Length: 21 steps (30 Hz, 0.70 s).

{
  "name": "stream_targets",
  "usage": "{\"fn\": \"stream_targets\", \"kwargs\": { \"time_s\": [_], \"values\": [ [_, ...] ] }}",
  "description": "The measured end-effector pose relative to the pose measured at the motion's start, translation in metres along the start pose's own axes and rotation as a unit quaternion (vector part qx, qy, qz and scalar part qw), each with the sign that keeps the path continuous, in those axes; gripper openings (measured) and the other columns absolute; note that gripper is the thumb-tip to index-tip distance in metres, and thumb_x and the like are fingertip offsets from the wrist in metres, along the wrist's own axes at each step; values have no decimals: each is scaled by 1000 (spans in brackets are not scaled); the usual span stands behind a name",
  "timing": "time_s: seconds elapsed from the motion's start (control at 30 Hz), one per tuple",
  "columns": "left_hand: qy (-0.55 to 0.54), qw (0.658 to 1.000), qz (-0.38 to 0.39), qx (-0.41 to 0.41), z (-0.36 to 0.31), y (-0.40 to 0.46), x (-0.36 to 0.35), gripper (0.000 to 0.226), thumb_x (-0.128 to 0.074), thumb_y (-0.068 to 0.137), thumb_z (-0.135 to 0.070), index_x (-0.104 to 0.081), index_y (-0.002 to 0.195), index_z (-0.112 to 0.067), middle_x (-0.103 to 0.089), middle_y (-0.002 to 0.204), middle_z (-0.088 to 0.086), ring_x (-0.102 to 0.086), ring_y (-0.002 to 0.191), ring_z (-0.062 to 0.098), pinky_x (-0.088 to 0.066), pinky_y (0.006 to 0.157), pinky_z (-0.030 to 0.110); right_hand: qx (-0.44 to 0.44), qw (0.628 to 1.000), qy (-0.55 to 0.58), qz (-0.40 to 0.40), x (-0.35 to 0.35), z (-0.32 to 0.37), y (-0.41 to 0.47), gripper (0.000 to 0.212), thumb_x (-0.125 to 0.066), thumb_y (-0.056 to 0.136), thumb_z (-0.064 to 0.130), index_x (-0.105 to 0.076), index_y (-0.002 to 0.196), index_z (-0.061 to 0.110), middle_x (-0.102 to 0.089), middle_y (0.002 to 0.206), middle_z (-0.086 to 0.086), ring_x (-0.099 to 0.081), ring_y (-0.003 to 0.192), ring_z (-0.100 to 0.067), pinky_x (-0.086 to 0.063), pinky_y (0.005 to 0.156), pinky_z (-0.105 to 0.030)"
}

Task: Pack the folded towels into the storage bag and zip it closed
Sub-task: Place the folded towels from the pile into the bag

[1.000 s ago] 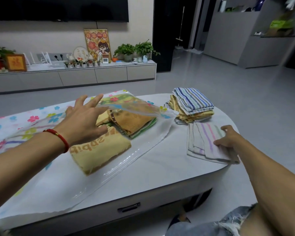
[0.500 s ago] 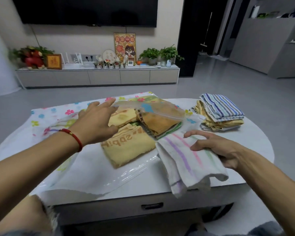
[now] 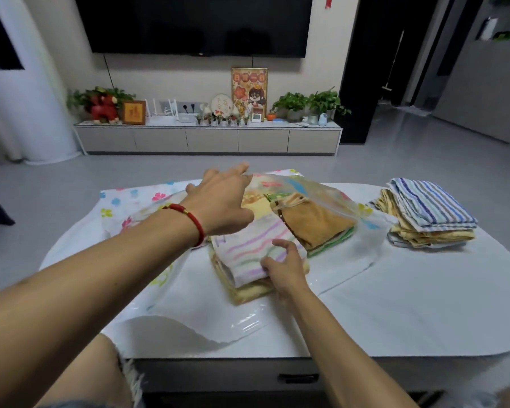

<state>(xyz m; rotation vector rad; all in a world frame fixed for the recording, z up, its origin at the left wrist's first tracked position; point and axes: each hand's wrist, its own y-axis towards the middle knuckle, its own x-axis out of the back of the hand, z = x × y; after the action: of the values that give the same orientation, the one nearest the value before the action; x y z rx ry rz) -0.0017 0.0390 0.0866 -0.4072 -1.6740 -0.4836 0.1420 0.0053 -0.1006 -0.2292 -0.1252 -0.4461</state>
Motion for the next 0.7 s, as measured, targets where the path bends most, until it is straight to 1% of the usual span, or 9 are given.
{"fn": "stream_targets", "kwargs": {
  "time_s": [0.07,0.2,0.3,0.43,0.5,0.53,0.57,0.6,0.7],
  "values": [
    [0,1000,-2,-2,1,1,0,69,-60,79,-27,-41,145,-19,-16,164,-6,-29,140,36,-34,108,64,21,999,-27,-12,1,0,-2,52,-68,84,19,-49,129,37,-63,113,-8,-61,85,-17,-48,68,-21],
    [1,1000,-5,-4,-1,0,-1,68,-60,79,-28,-42,144,-18,-16,164,-6,-30,137,37,-36,106,64,34,990,-133,-8,5,-3,-11,77,-66,92,32,-25,158,32,-49,141,-12,-53,117,-28,-48,97,-34],
    [1,1000,-6,-11,-2,-2,-3,66,-60,80,-28,-44,143,-17,-16,164,-6,-31,137,36,-34,107,64,7,987,-161,-26,3,-3,-19,78,-67,88,34,-27,155,27,-37,147,-16,-56,117,-36,-56,99,-47],
    [-6,1000,-5,-8,-2,-7,-5,62,-60,80,-24,-47,141,-18,-17,164,-10,-29,139,36,-35,106,65,2,982,-188,22,-5,5,-8,81,-72,89,27,-30,157,14,-29,158,-24,-36,143,-39,-40,113,-39],
    [2,1000,-7,-6,-1,-11,-6,62,-60,80,-24,-47,141,-19,-17,163,-12,-27,139,37,-37,104,64,-8,990,-129,53,2,13,3,75,-70,89,24,-36,156,17,-44,147,-19,-49,131,-37,-50,105,-43],
    [6,1000,-9,-7,0,-12,-8,63,-59,80,-24,-46,141,-19,-17,163,-13,-26,139,36,-38,103,64,-20,995,-73,66,9,15,7,68,-68,90,22,-42,153,20,-55,132,-15,-60,111,-34,-58,89,-44],
    [10,1000,-11,-8,0,-13,-9,63,-59,81,-25,-45,142,-20,-16,163,-13,-25,140,36,-38,103,64,-32,997,-32,56,17,15,9,58,-65,90,21,-50,146,23,-62,117,-10,-64,91,-29,-61,72,-41],
    [12,1000,-14,-8,1,-14,-10,64,-59,81,-25,-44,143,-21,-16,164,-13,-24,141,36,-38,103,64,-31,999,-23,6,25,15,11,45,-63,90,23,-58,135,24,-66,110,-8,-65,81,-25,-61,65,-38],
    [18,1000,-17,-10,-2,-14,-14,69,-59,83,-28,-38,148,-24,-15,164,-12,-19,144,36,-35,104,68,18,973,-121,-197,48,7,23,31,-61,90,25,-62,120,17,-64,123,-11,-64,98,-28,-56,87,-41]
  ]
}}
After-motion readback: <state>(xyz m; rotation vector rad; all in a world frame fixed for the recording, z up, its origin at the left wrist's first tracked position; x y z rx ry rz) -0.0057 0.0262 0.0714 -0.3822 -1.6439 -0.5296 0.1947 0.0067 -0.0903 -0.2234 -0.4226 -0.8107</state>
